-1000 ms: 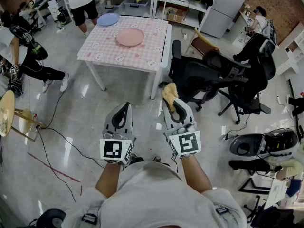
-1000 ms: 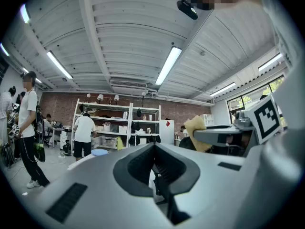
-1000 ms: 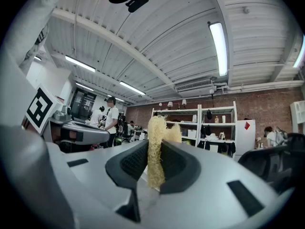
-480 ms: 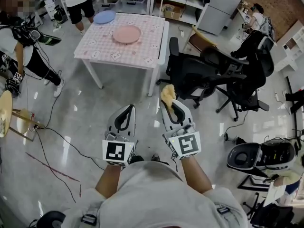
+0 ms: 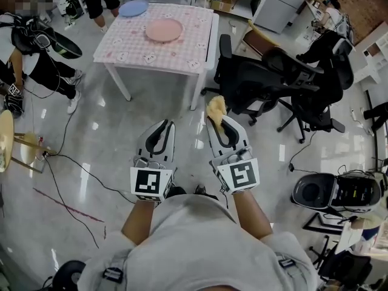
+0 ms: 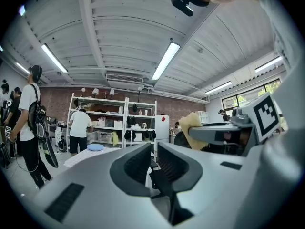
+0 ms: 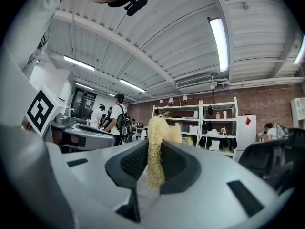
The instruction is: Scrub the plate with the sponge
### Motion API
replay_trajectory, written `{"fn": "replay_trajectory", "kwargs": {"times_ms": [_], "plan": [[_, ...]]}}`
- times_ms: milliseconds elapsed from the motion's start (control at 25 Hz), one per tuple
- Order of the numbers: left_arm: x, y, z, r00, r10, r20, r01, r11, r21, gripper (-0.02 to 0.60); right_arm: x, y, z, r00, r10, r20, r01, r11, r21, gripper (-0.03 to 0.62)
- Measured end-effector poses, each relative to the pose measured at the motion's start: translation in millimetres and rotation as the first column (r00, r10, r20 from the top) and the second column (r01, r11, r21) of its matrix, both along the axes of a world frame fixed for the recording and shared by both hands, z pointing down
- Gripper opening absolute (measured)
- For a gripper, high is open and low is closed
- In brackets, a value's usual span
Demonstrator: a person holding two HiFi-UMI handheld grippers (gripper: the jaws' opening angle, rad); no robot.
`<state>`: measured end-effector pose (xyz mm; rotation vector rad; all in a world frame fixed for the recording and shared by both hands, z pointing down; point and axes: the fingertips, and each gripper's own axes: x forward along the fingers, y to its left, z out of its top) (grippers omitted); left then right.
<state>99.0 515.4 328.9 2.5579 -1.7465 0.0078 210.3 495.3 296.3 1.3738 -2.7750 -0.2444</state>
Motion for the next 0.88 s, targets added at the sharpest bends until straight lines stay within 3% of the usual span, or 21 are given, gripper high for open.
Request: {"fn": "replay_trajectory", "kwargs": {"times_ms": [520,880], "plan": [[-56.6,-17.8,20.9,1.000,-0.002,0.006,0.003,0.998,-0.061,0.055,-43.0,-18.4,15.7,1.000,0.024,-0.019,-0.024,0.999,-0.041,0.064],[-78.2,-90.1,37.7,0.998,-0.063,0.020,0.065,0.995,-0.070,0.055,-64.5,-104.4,27.2,0.999,-0.037,-0.014,0.037,0.999,-0.027,0.064]]}}
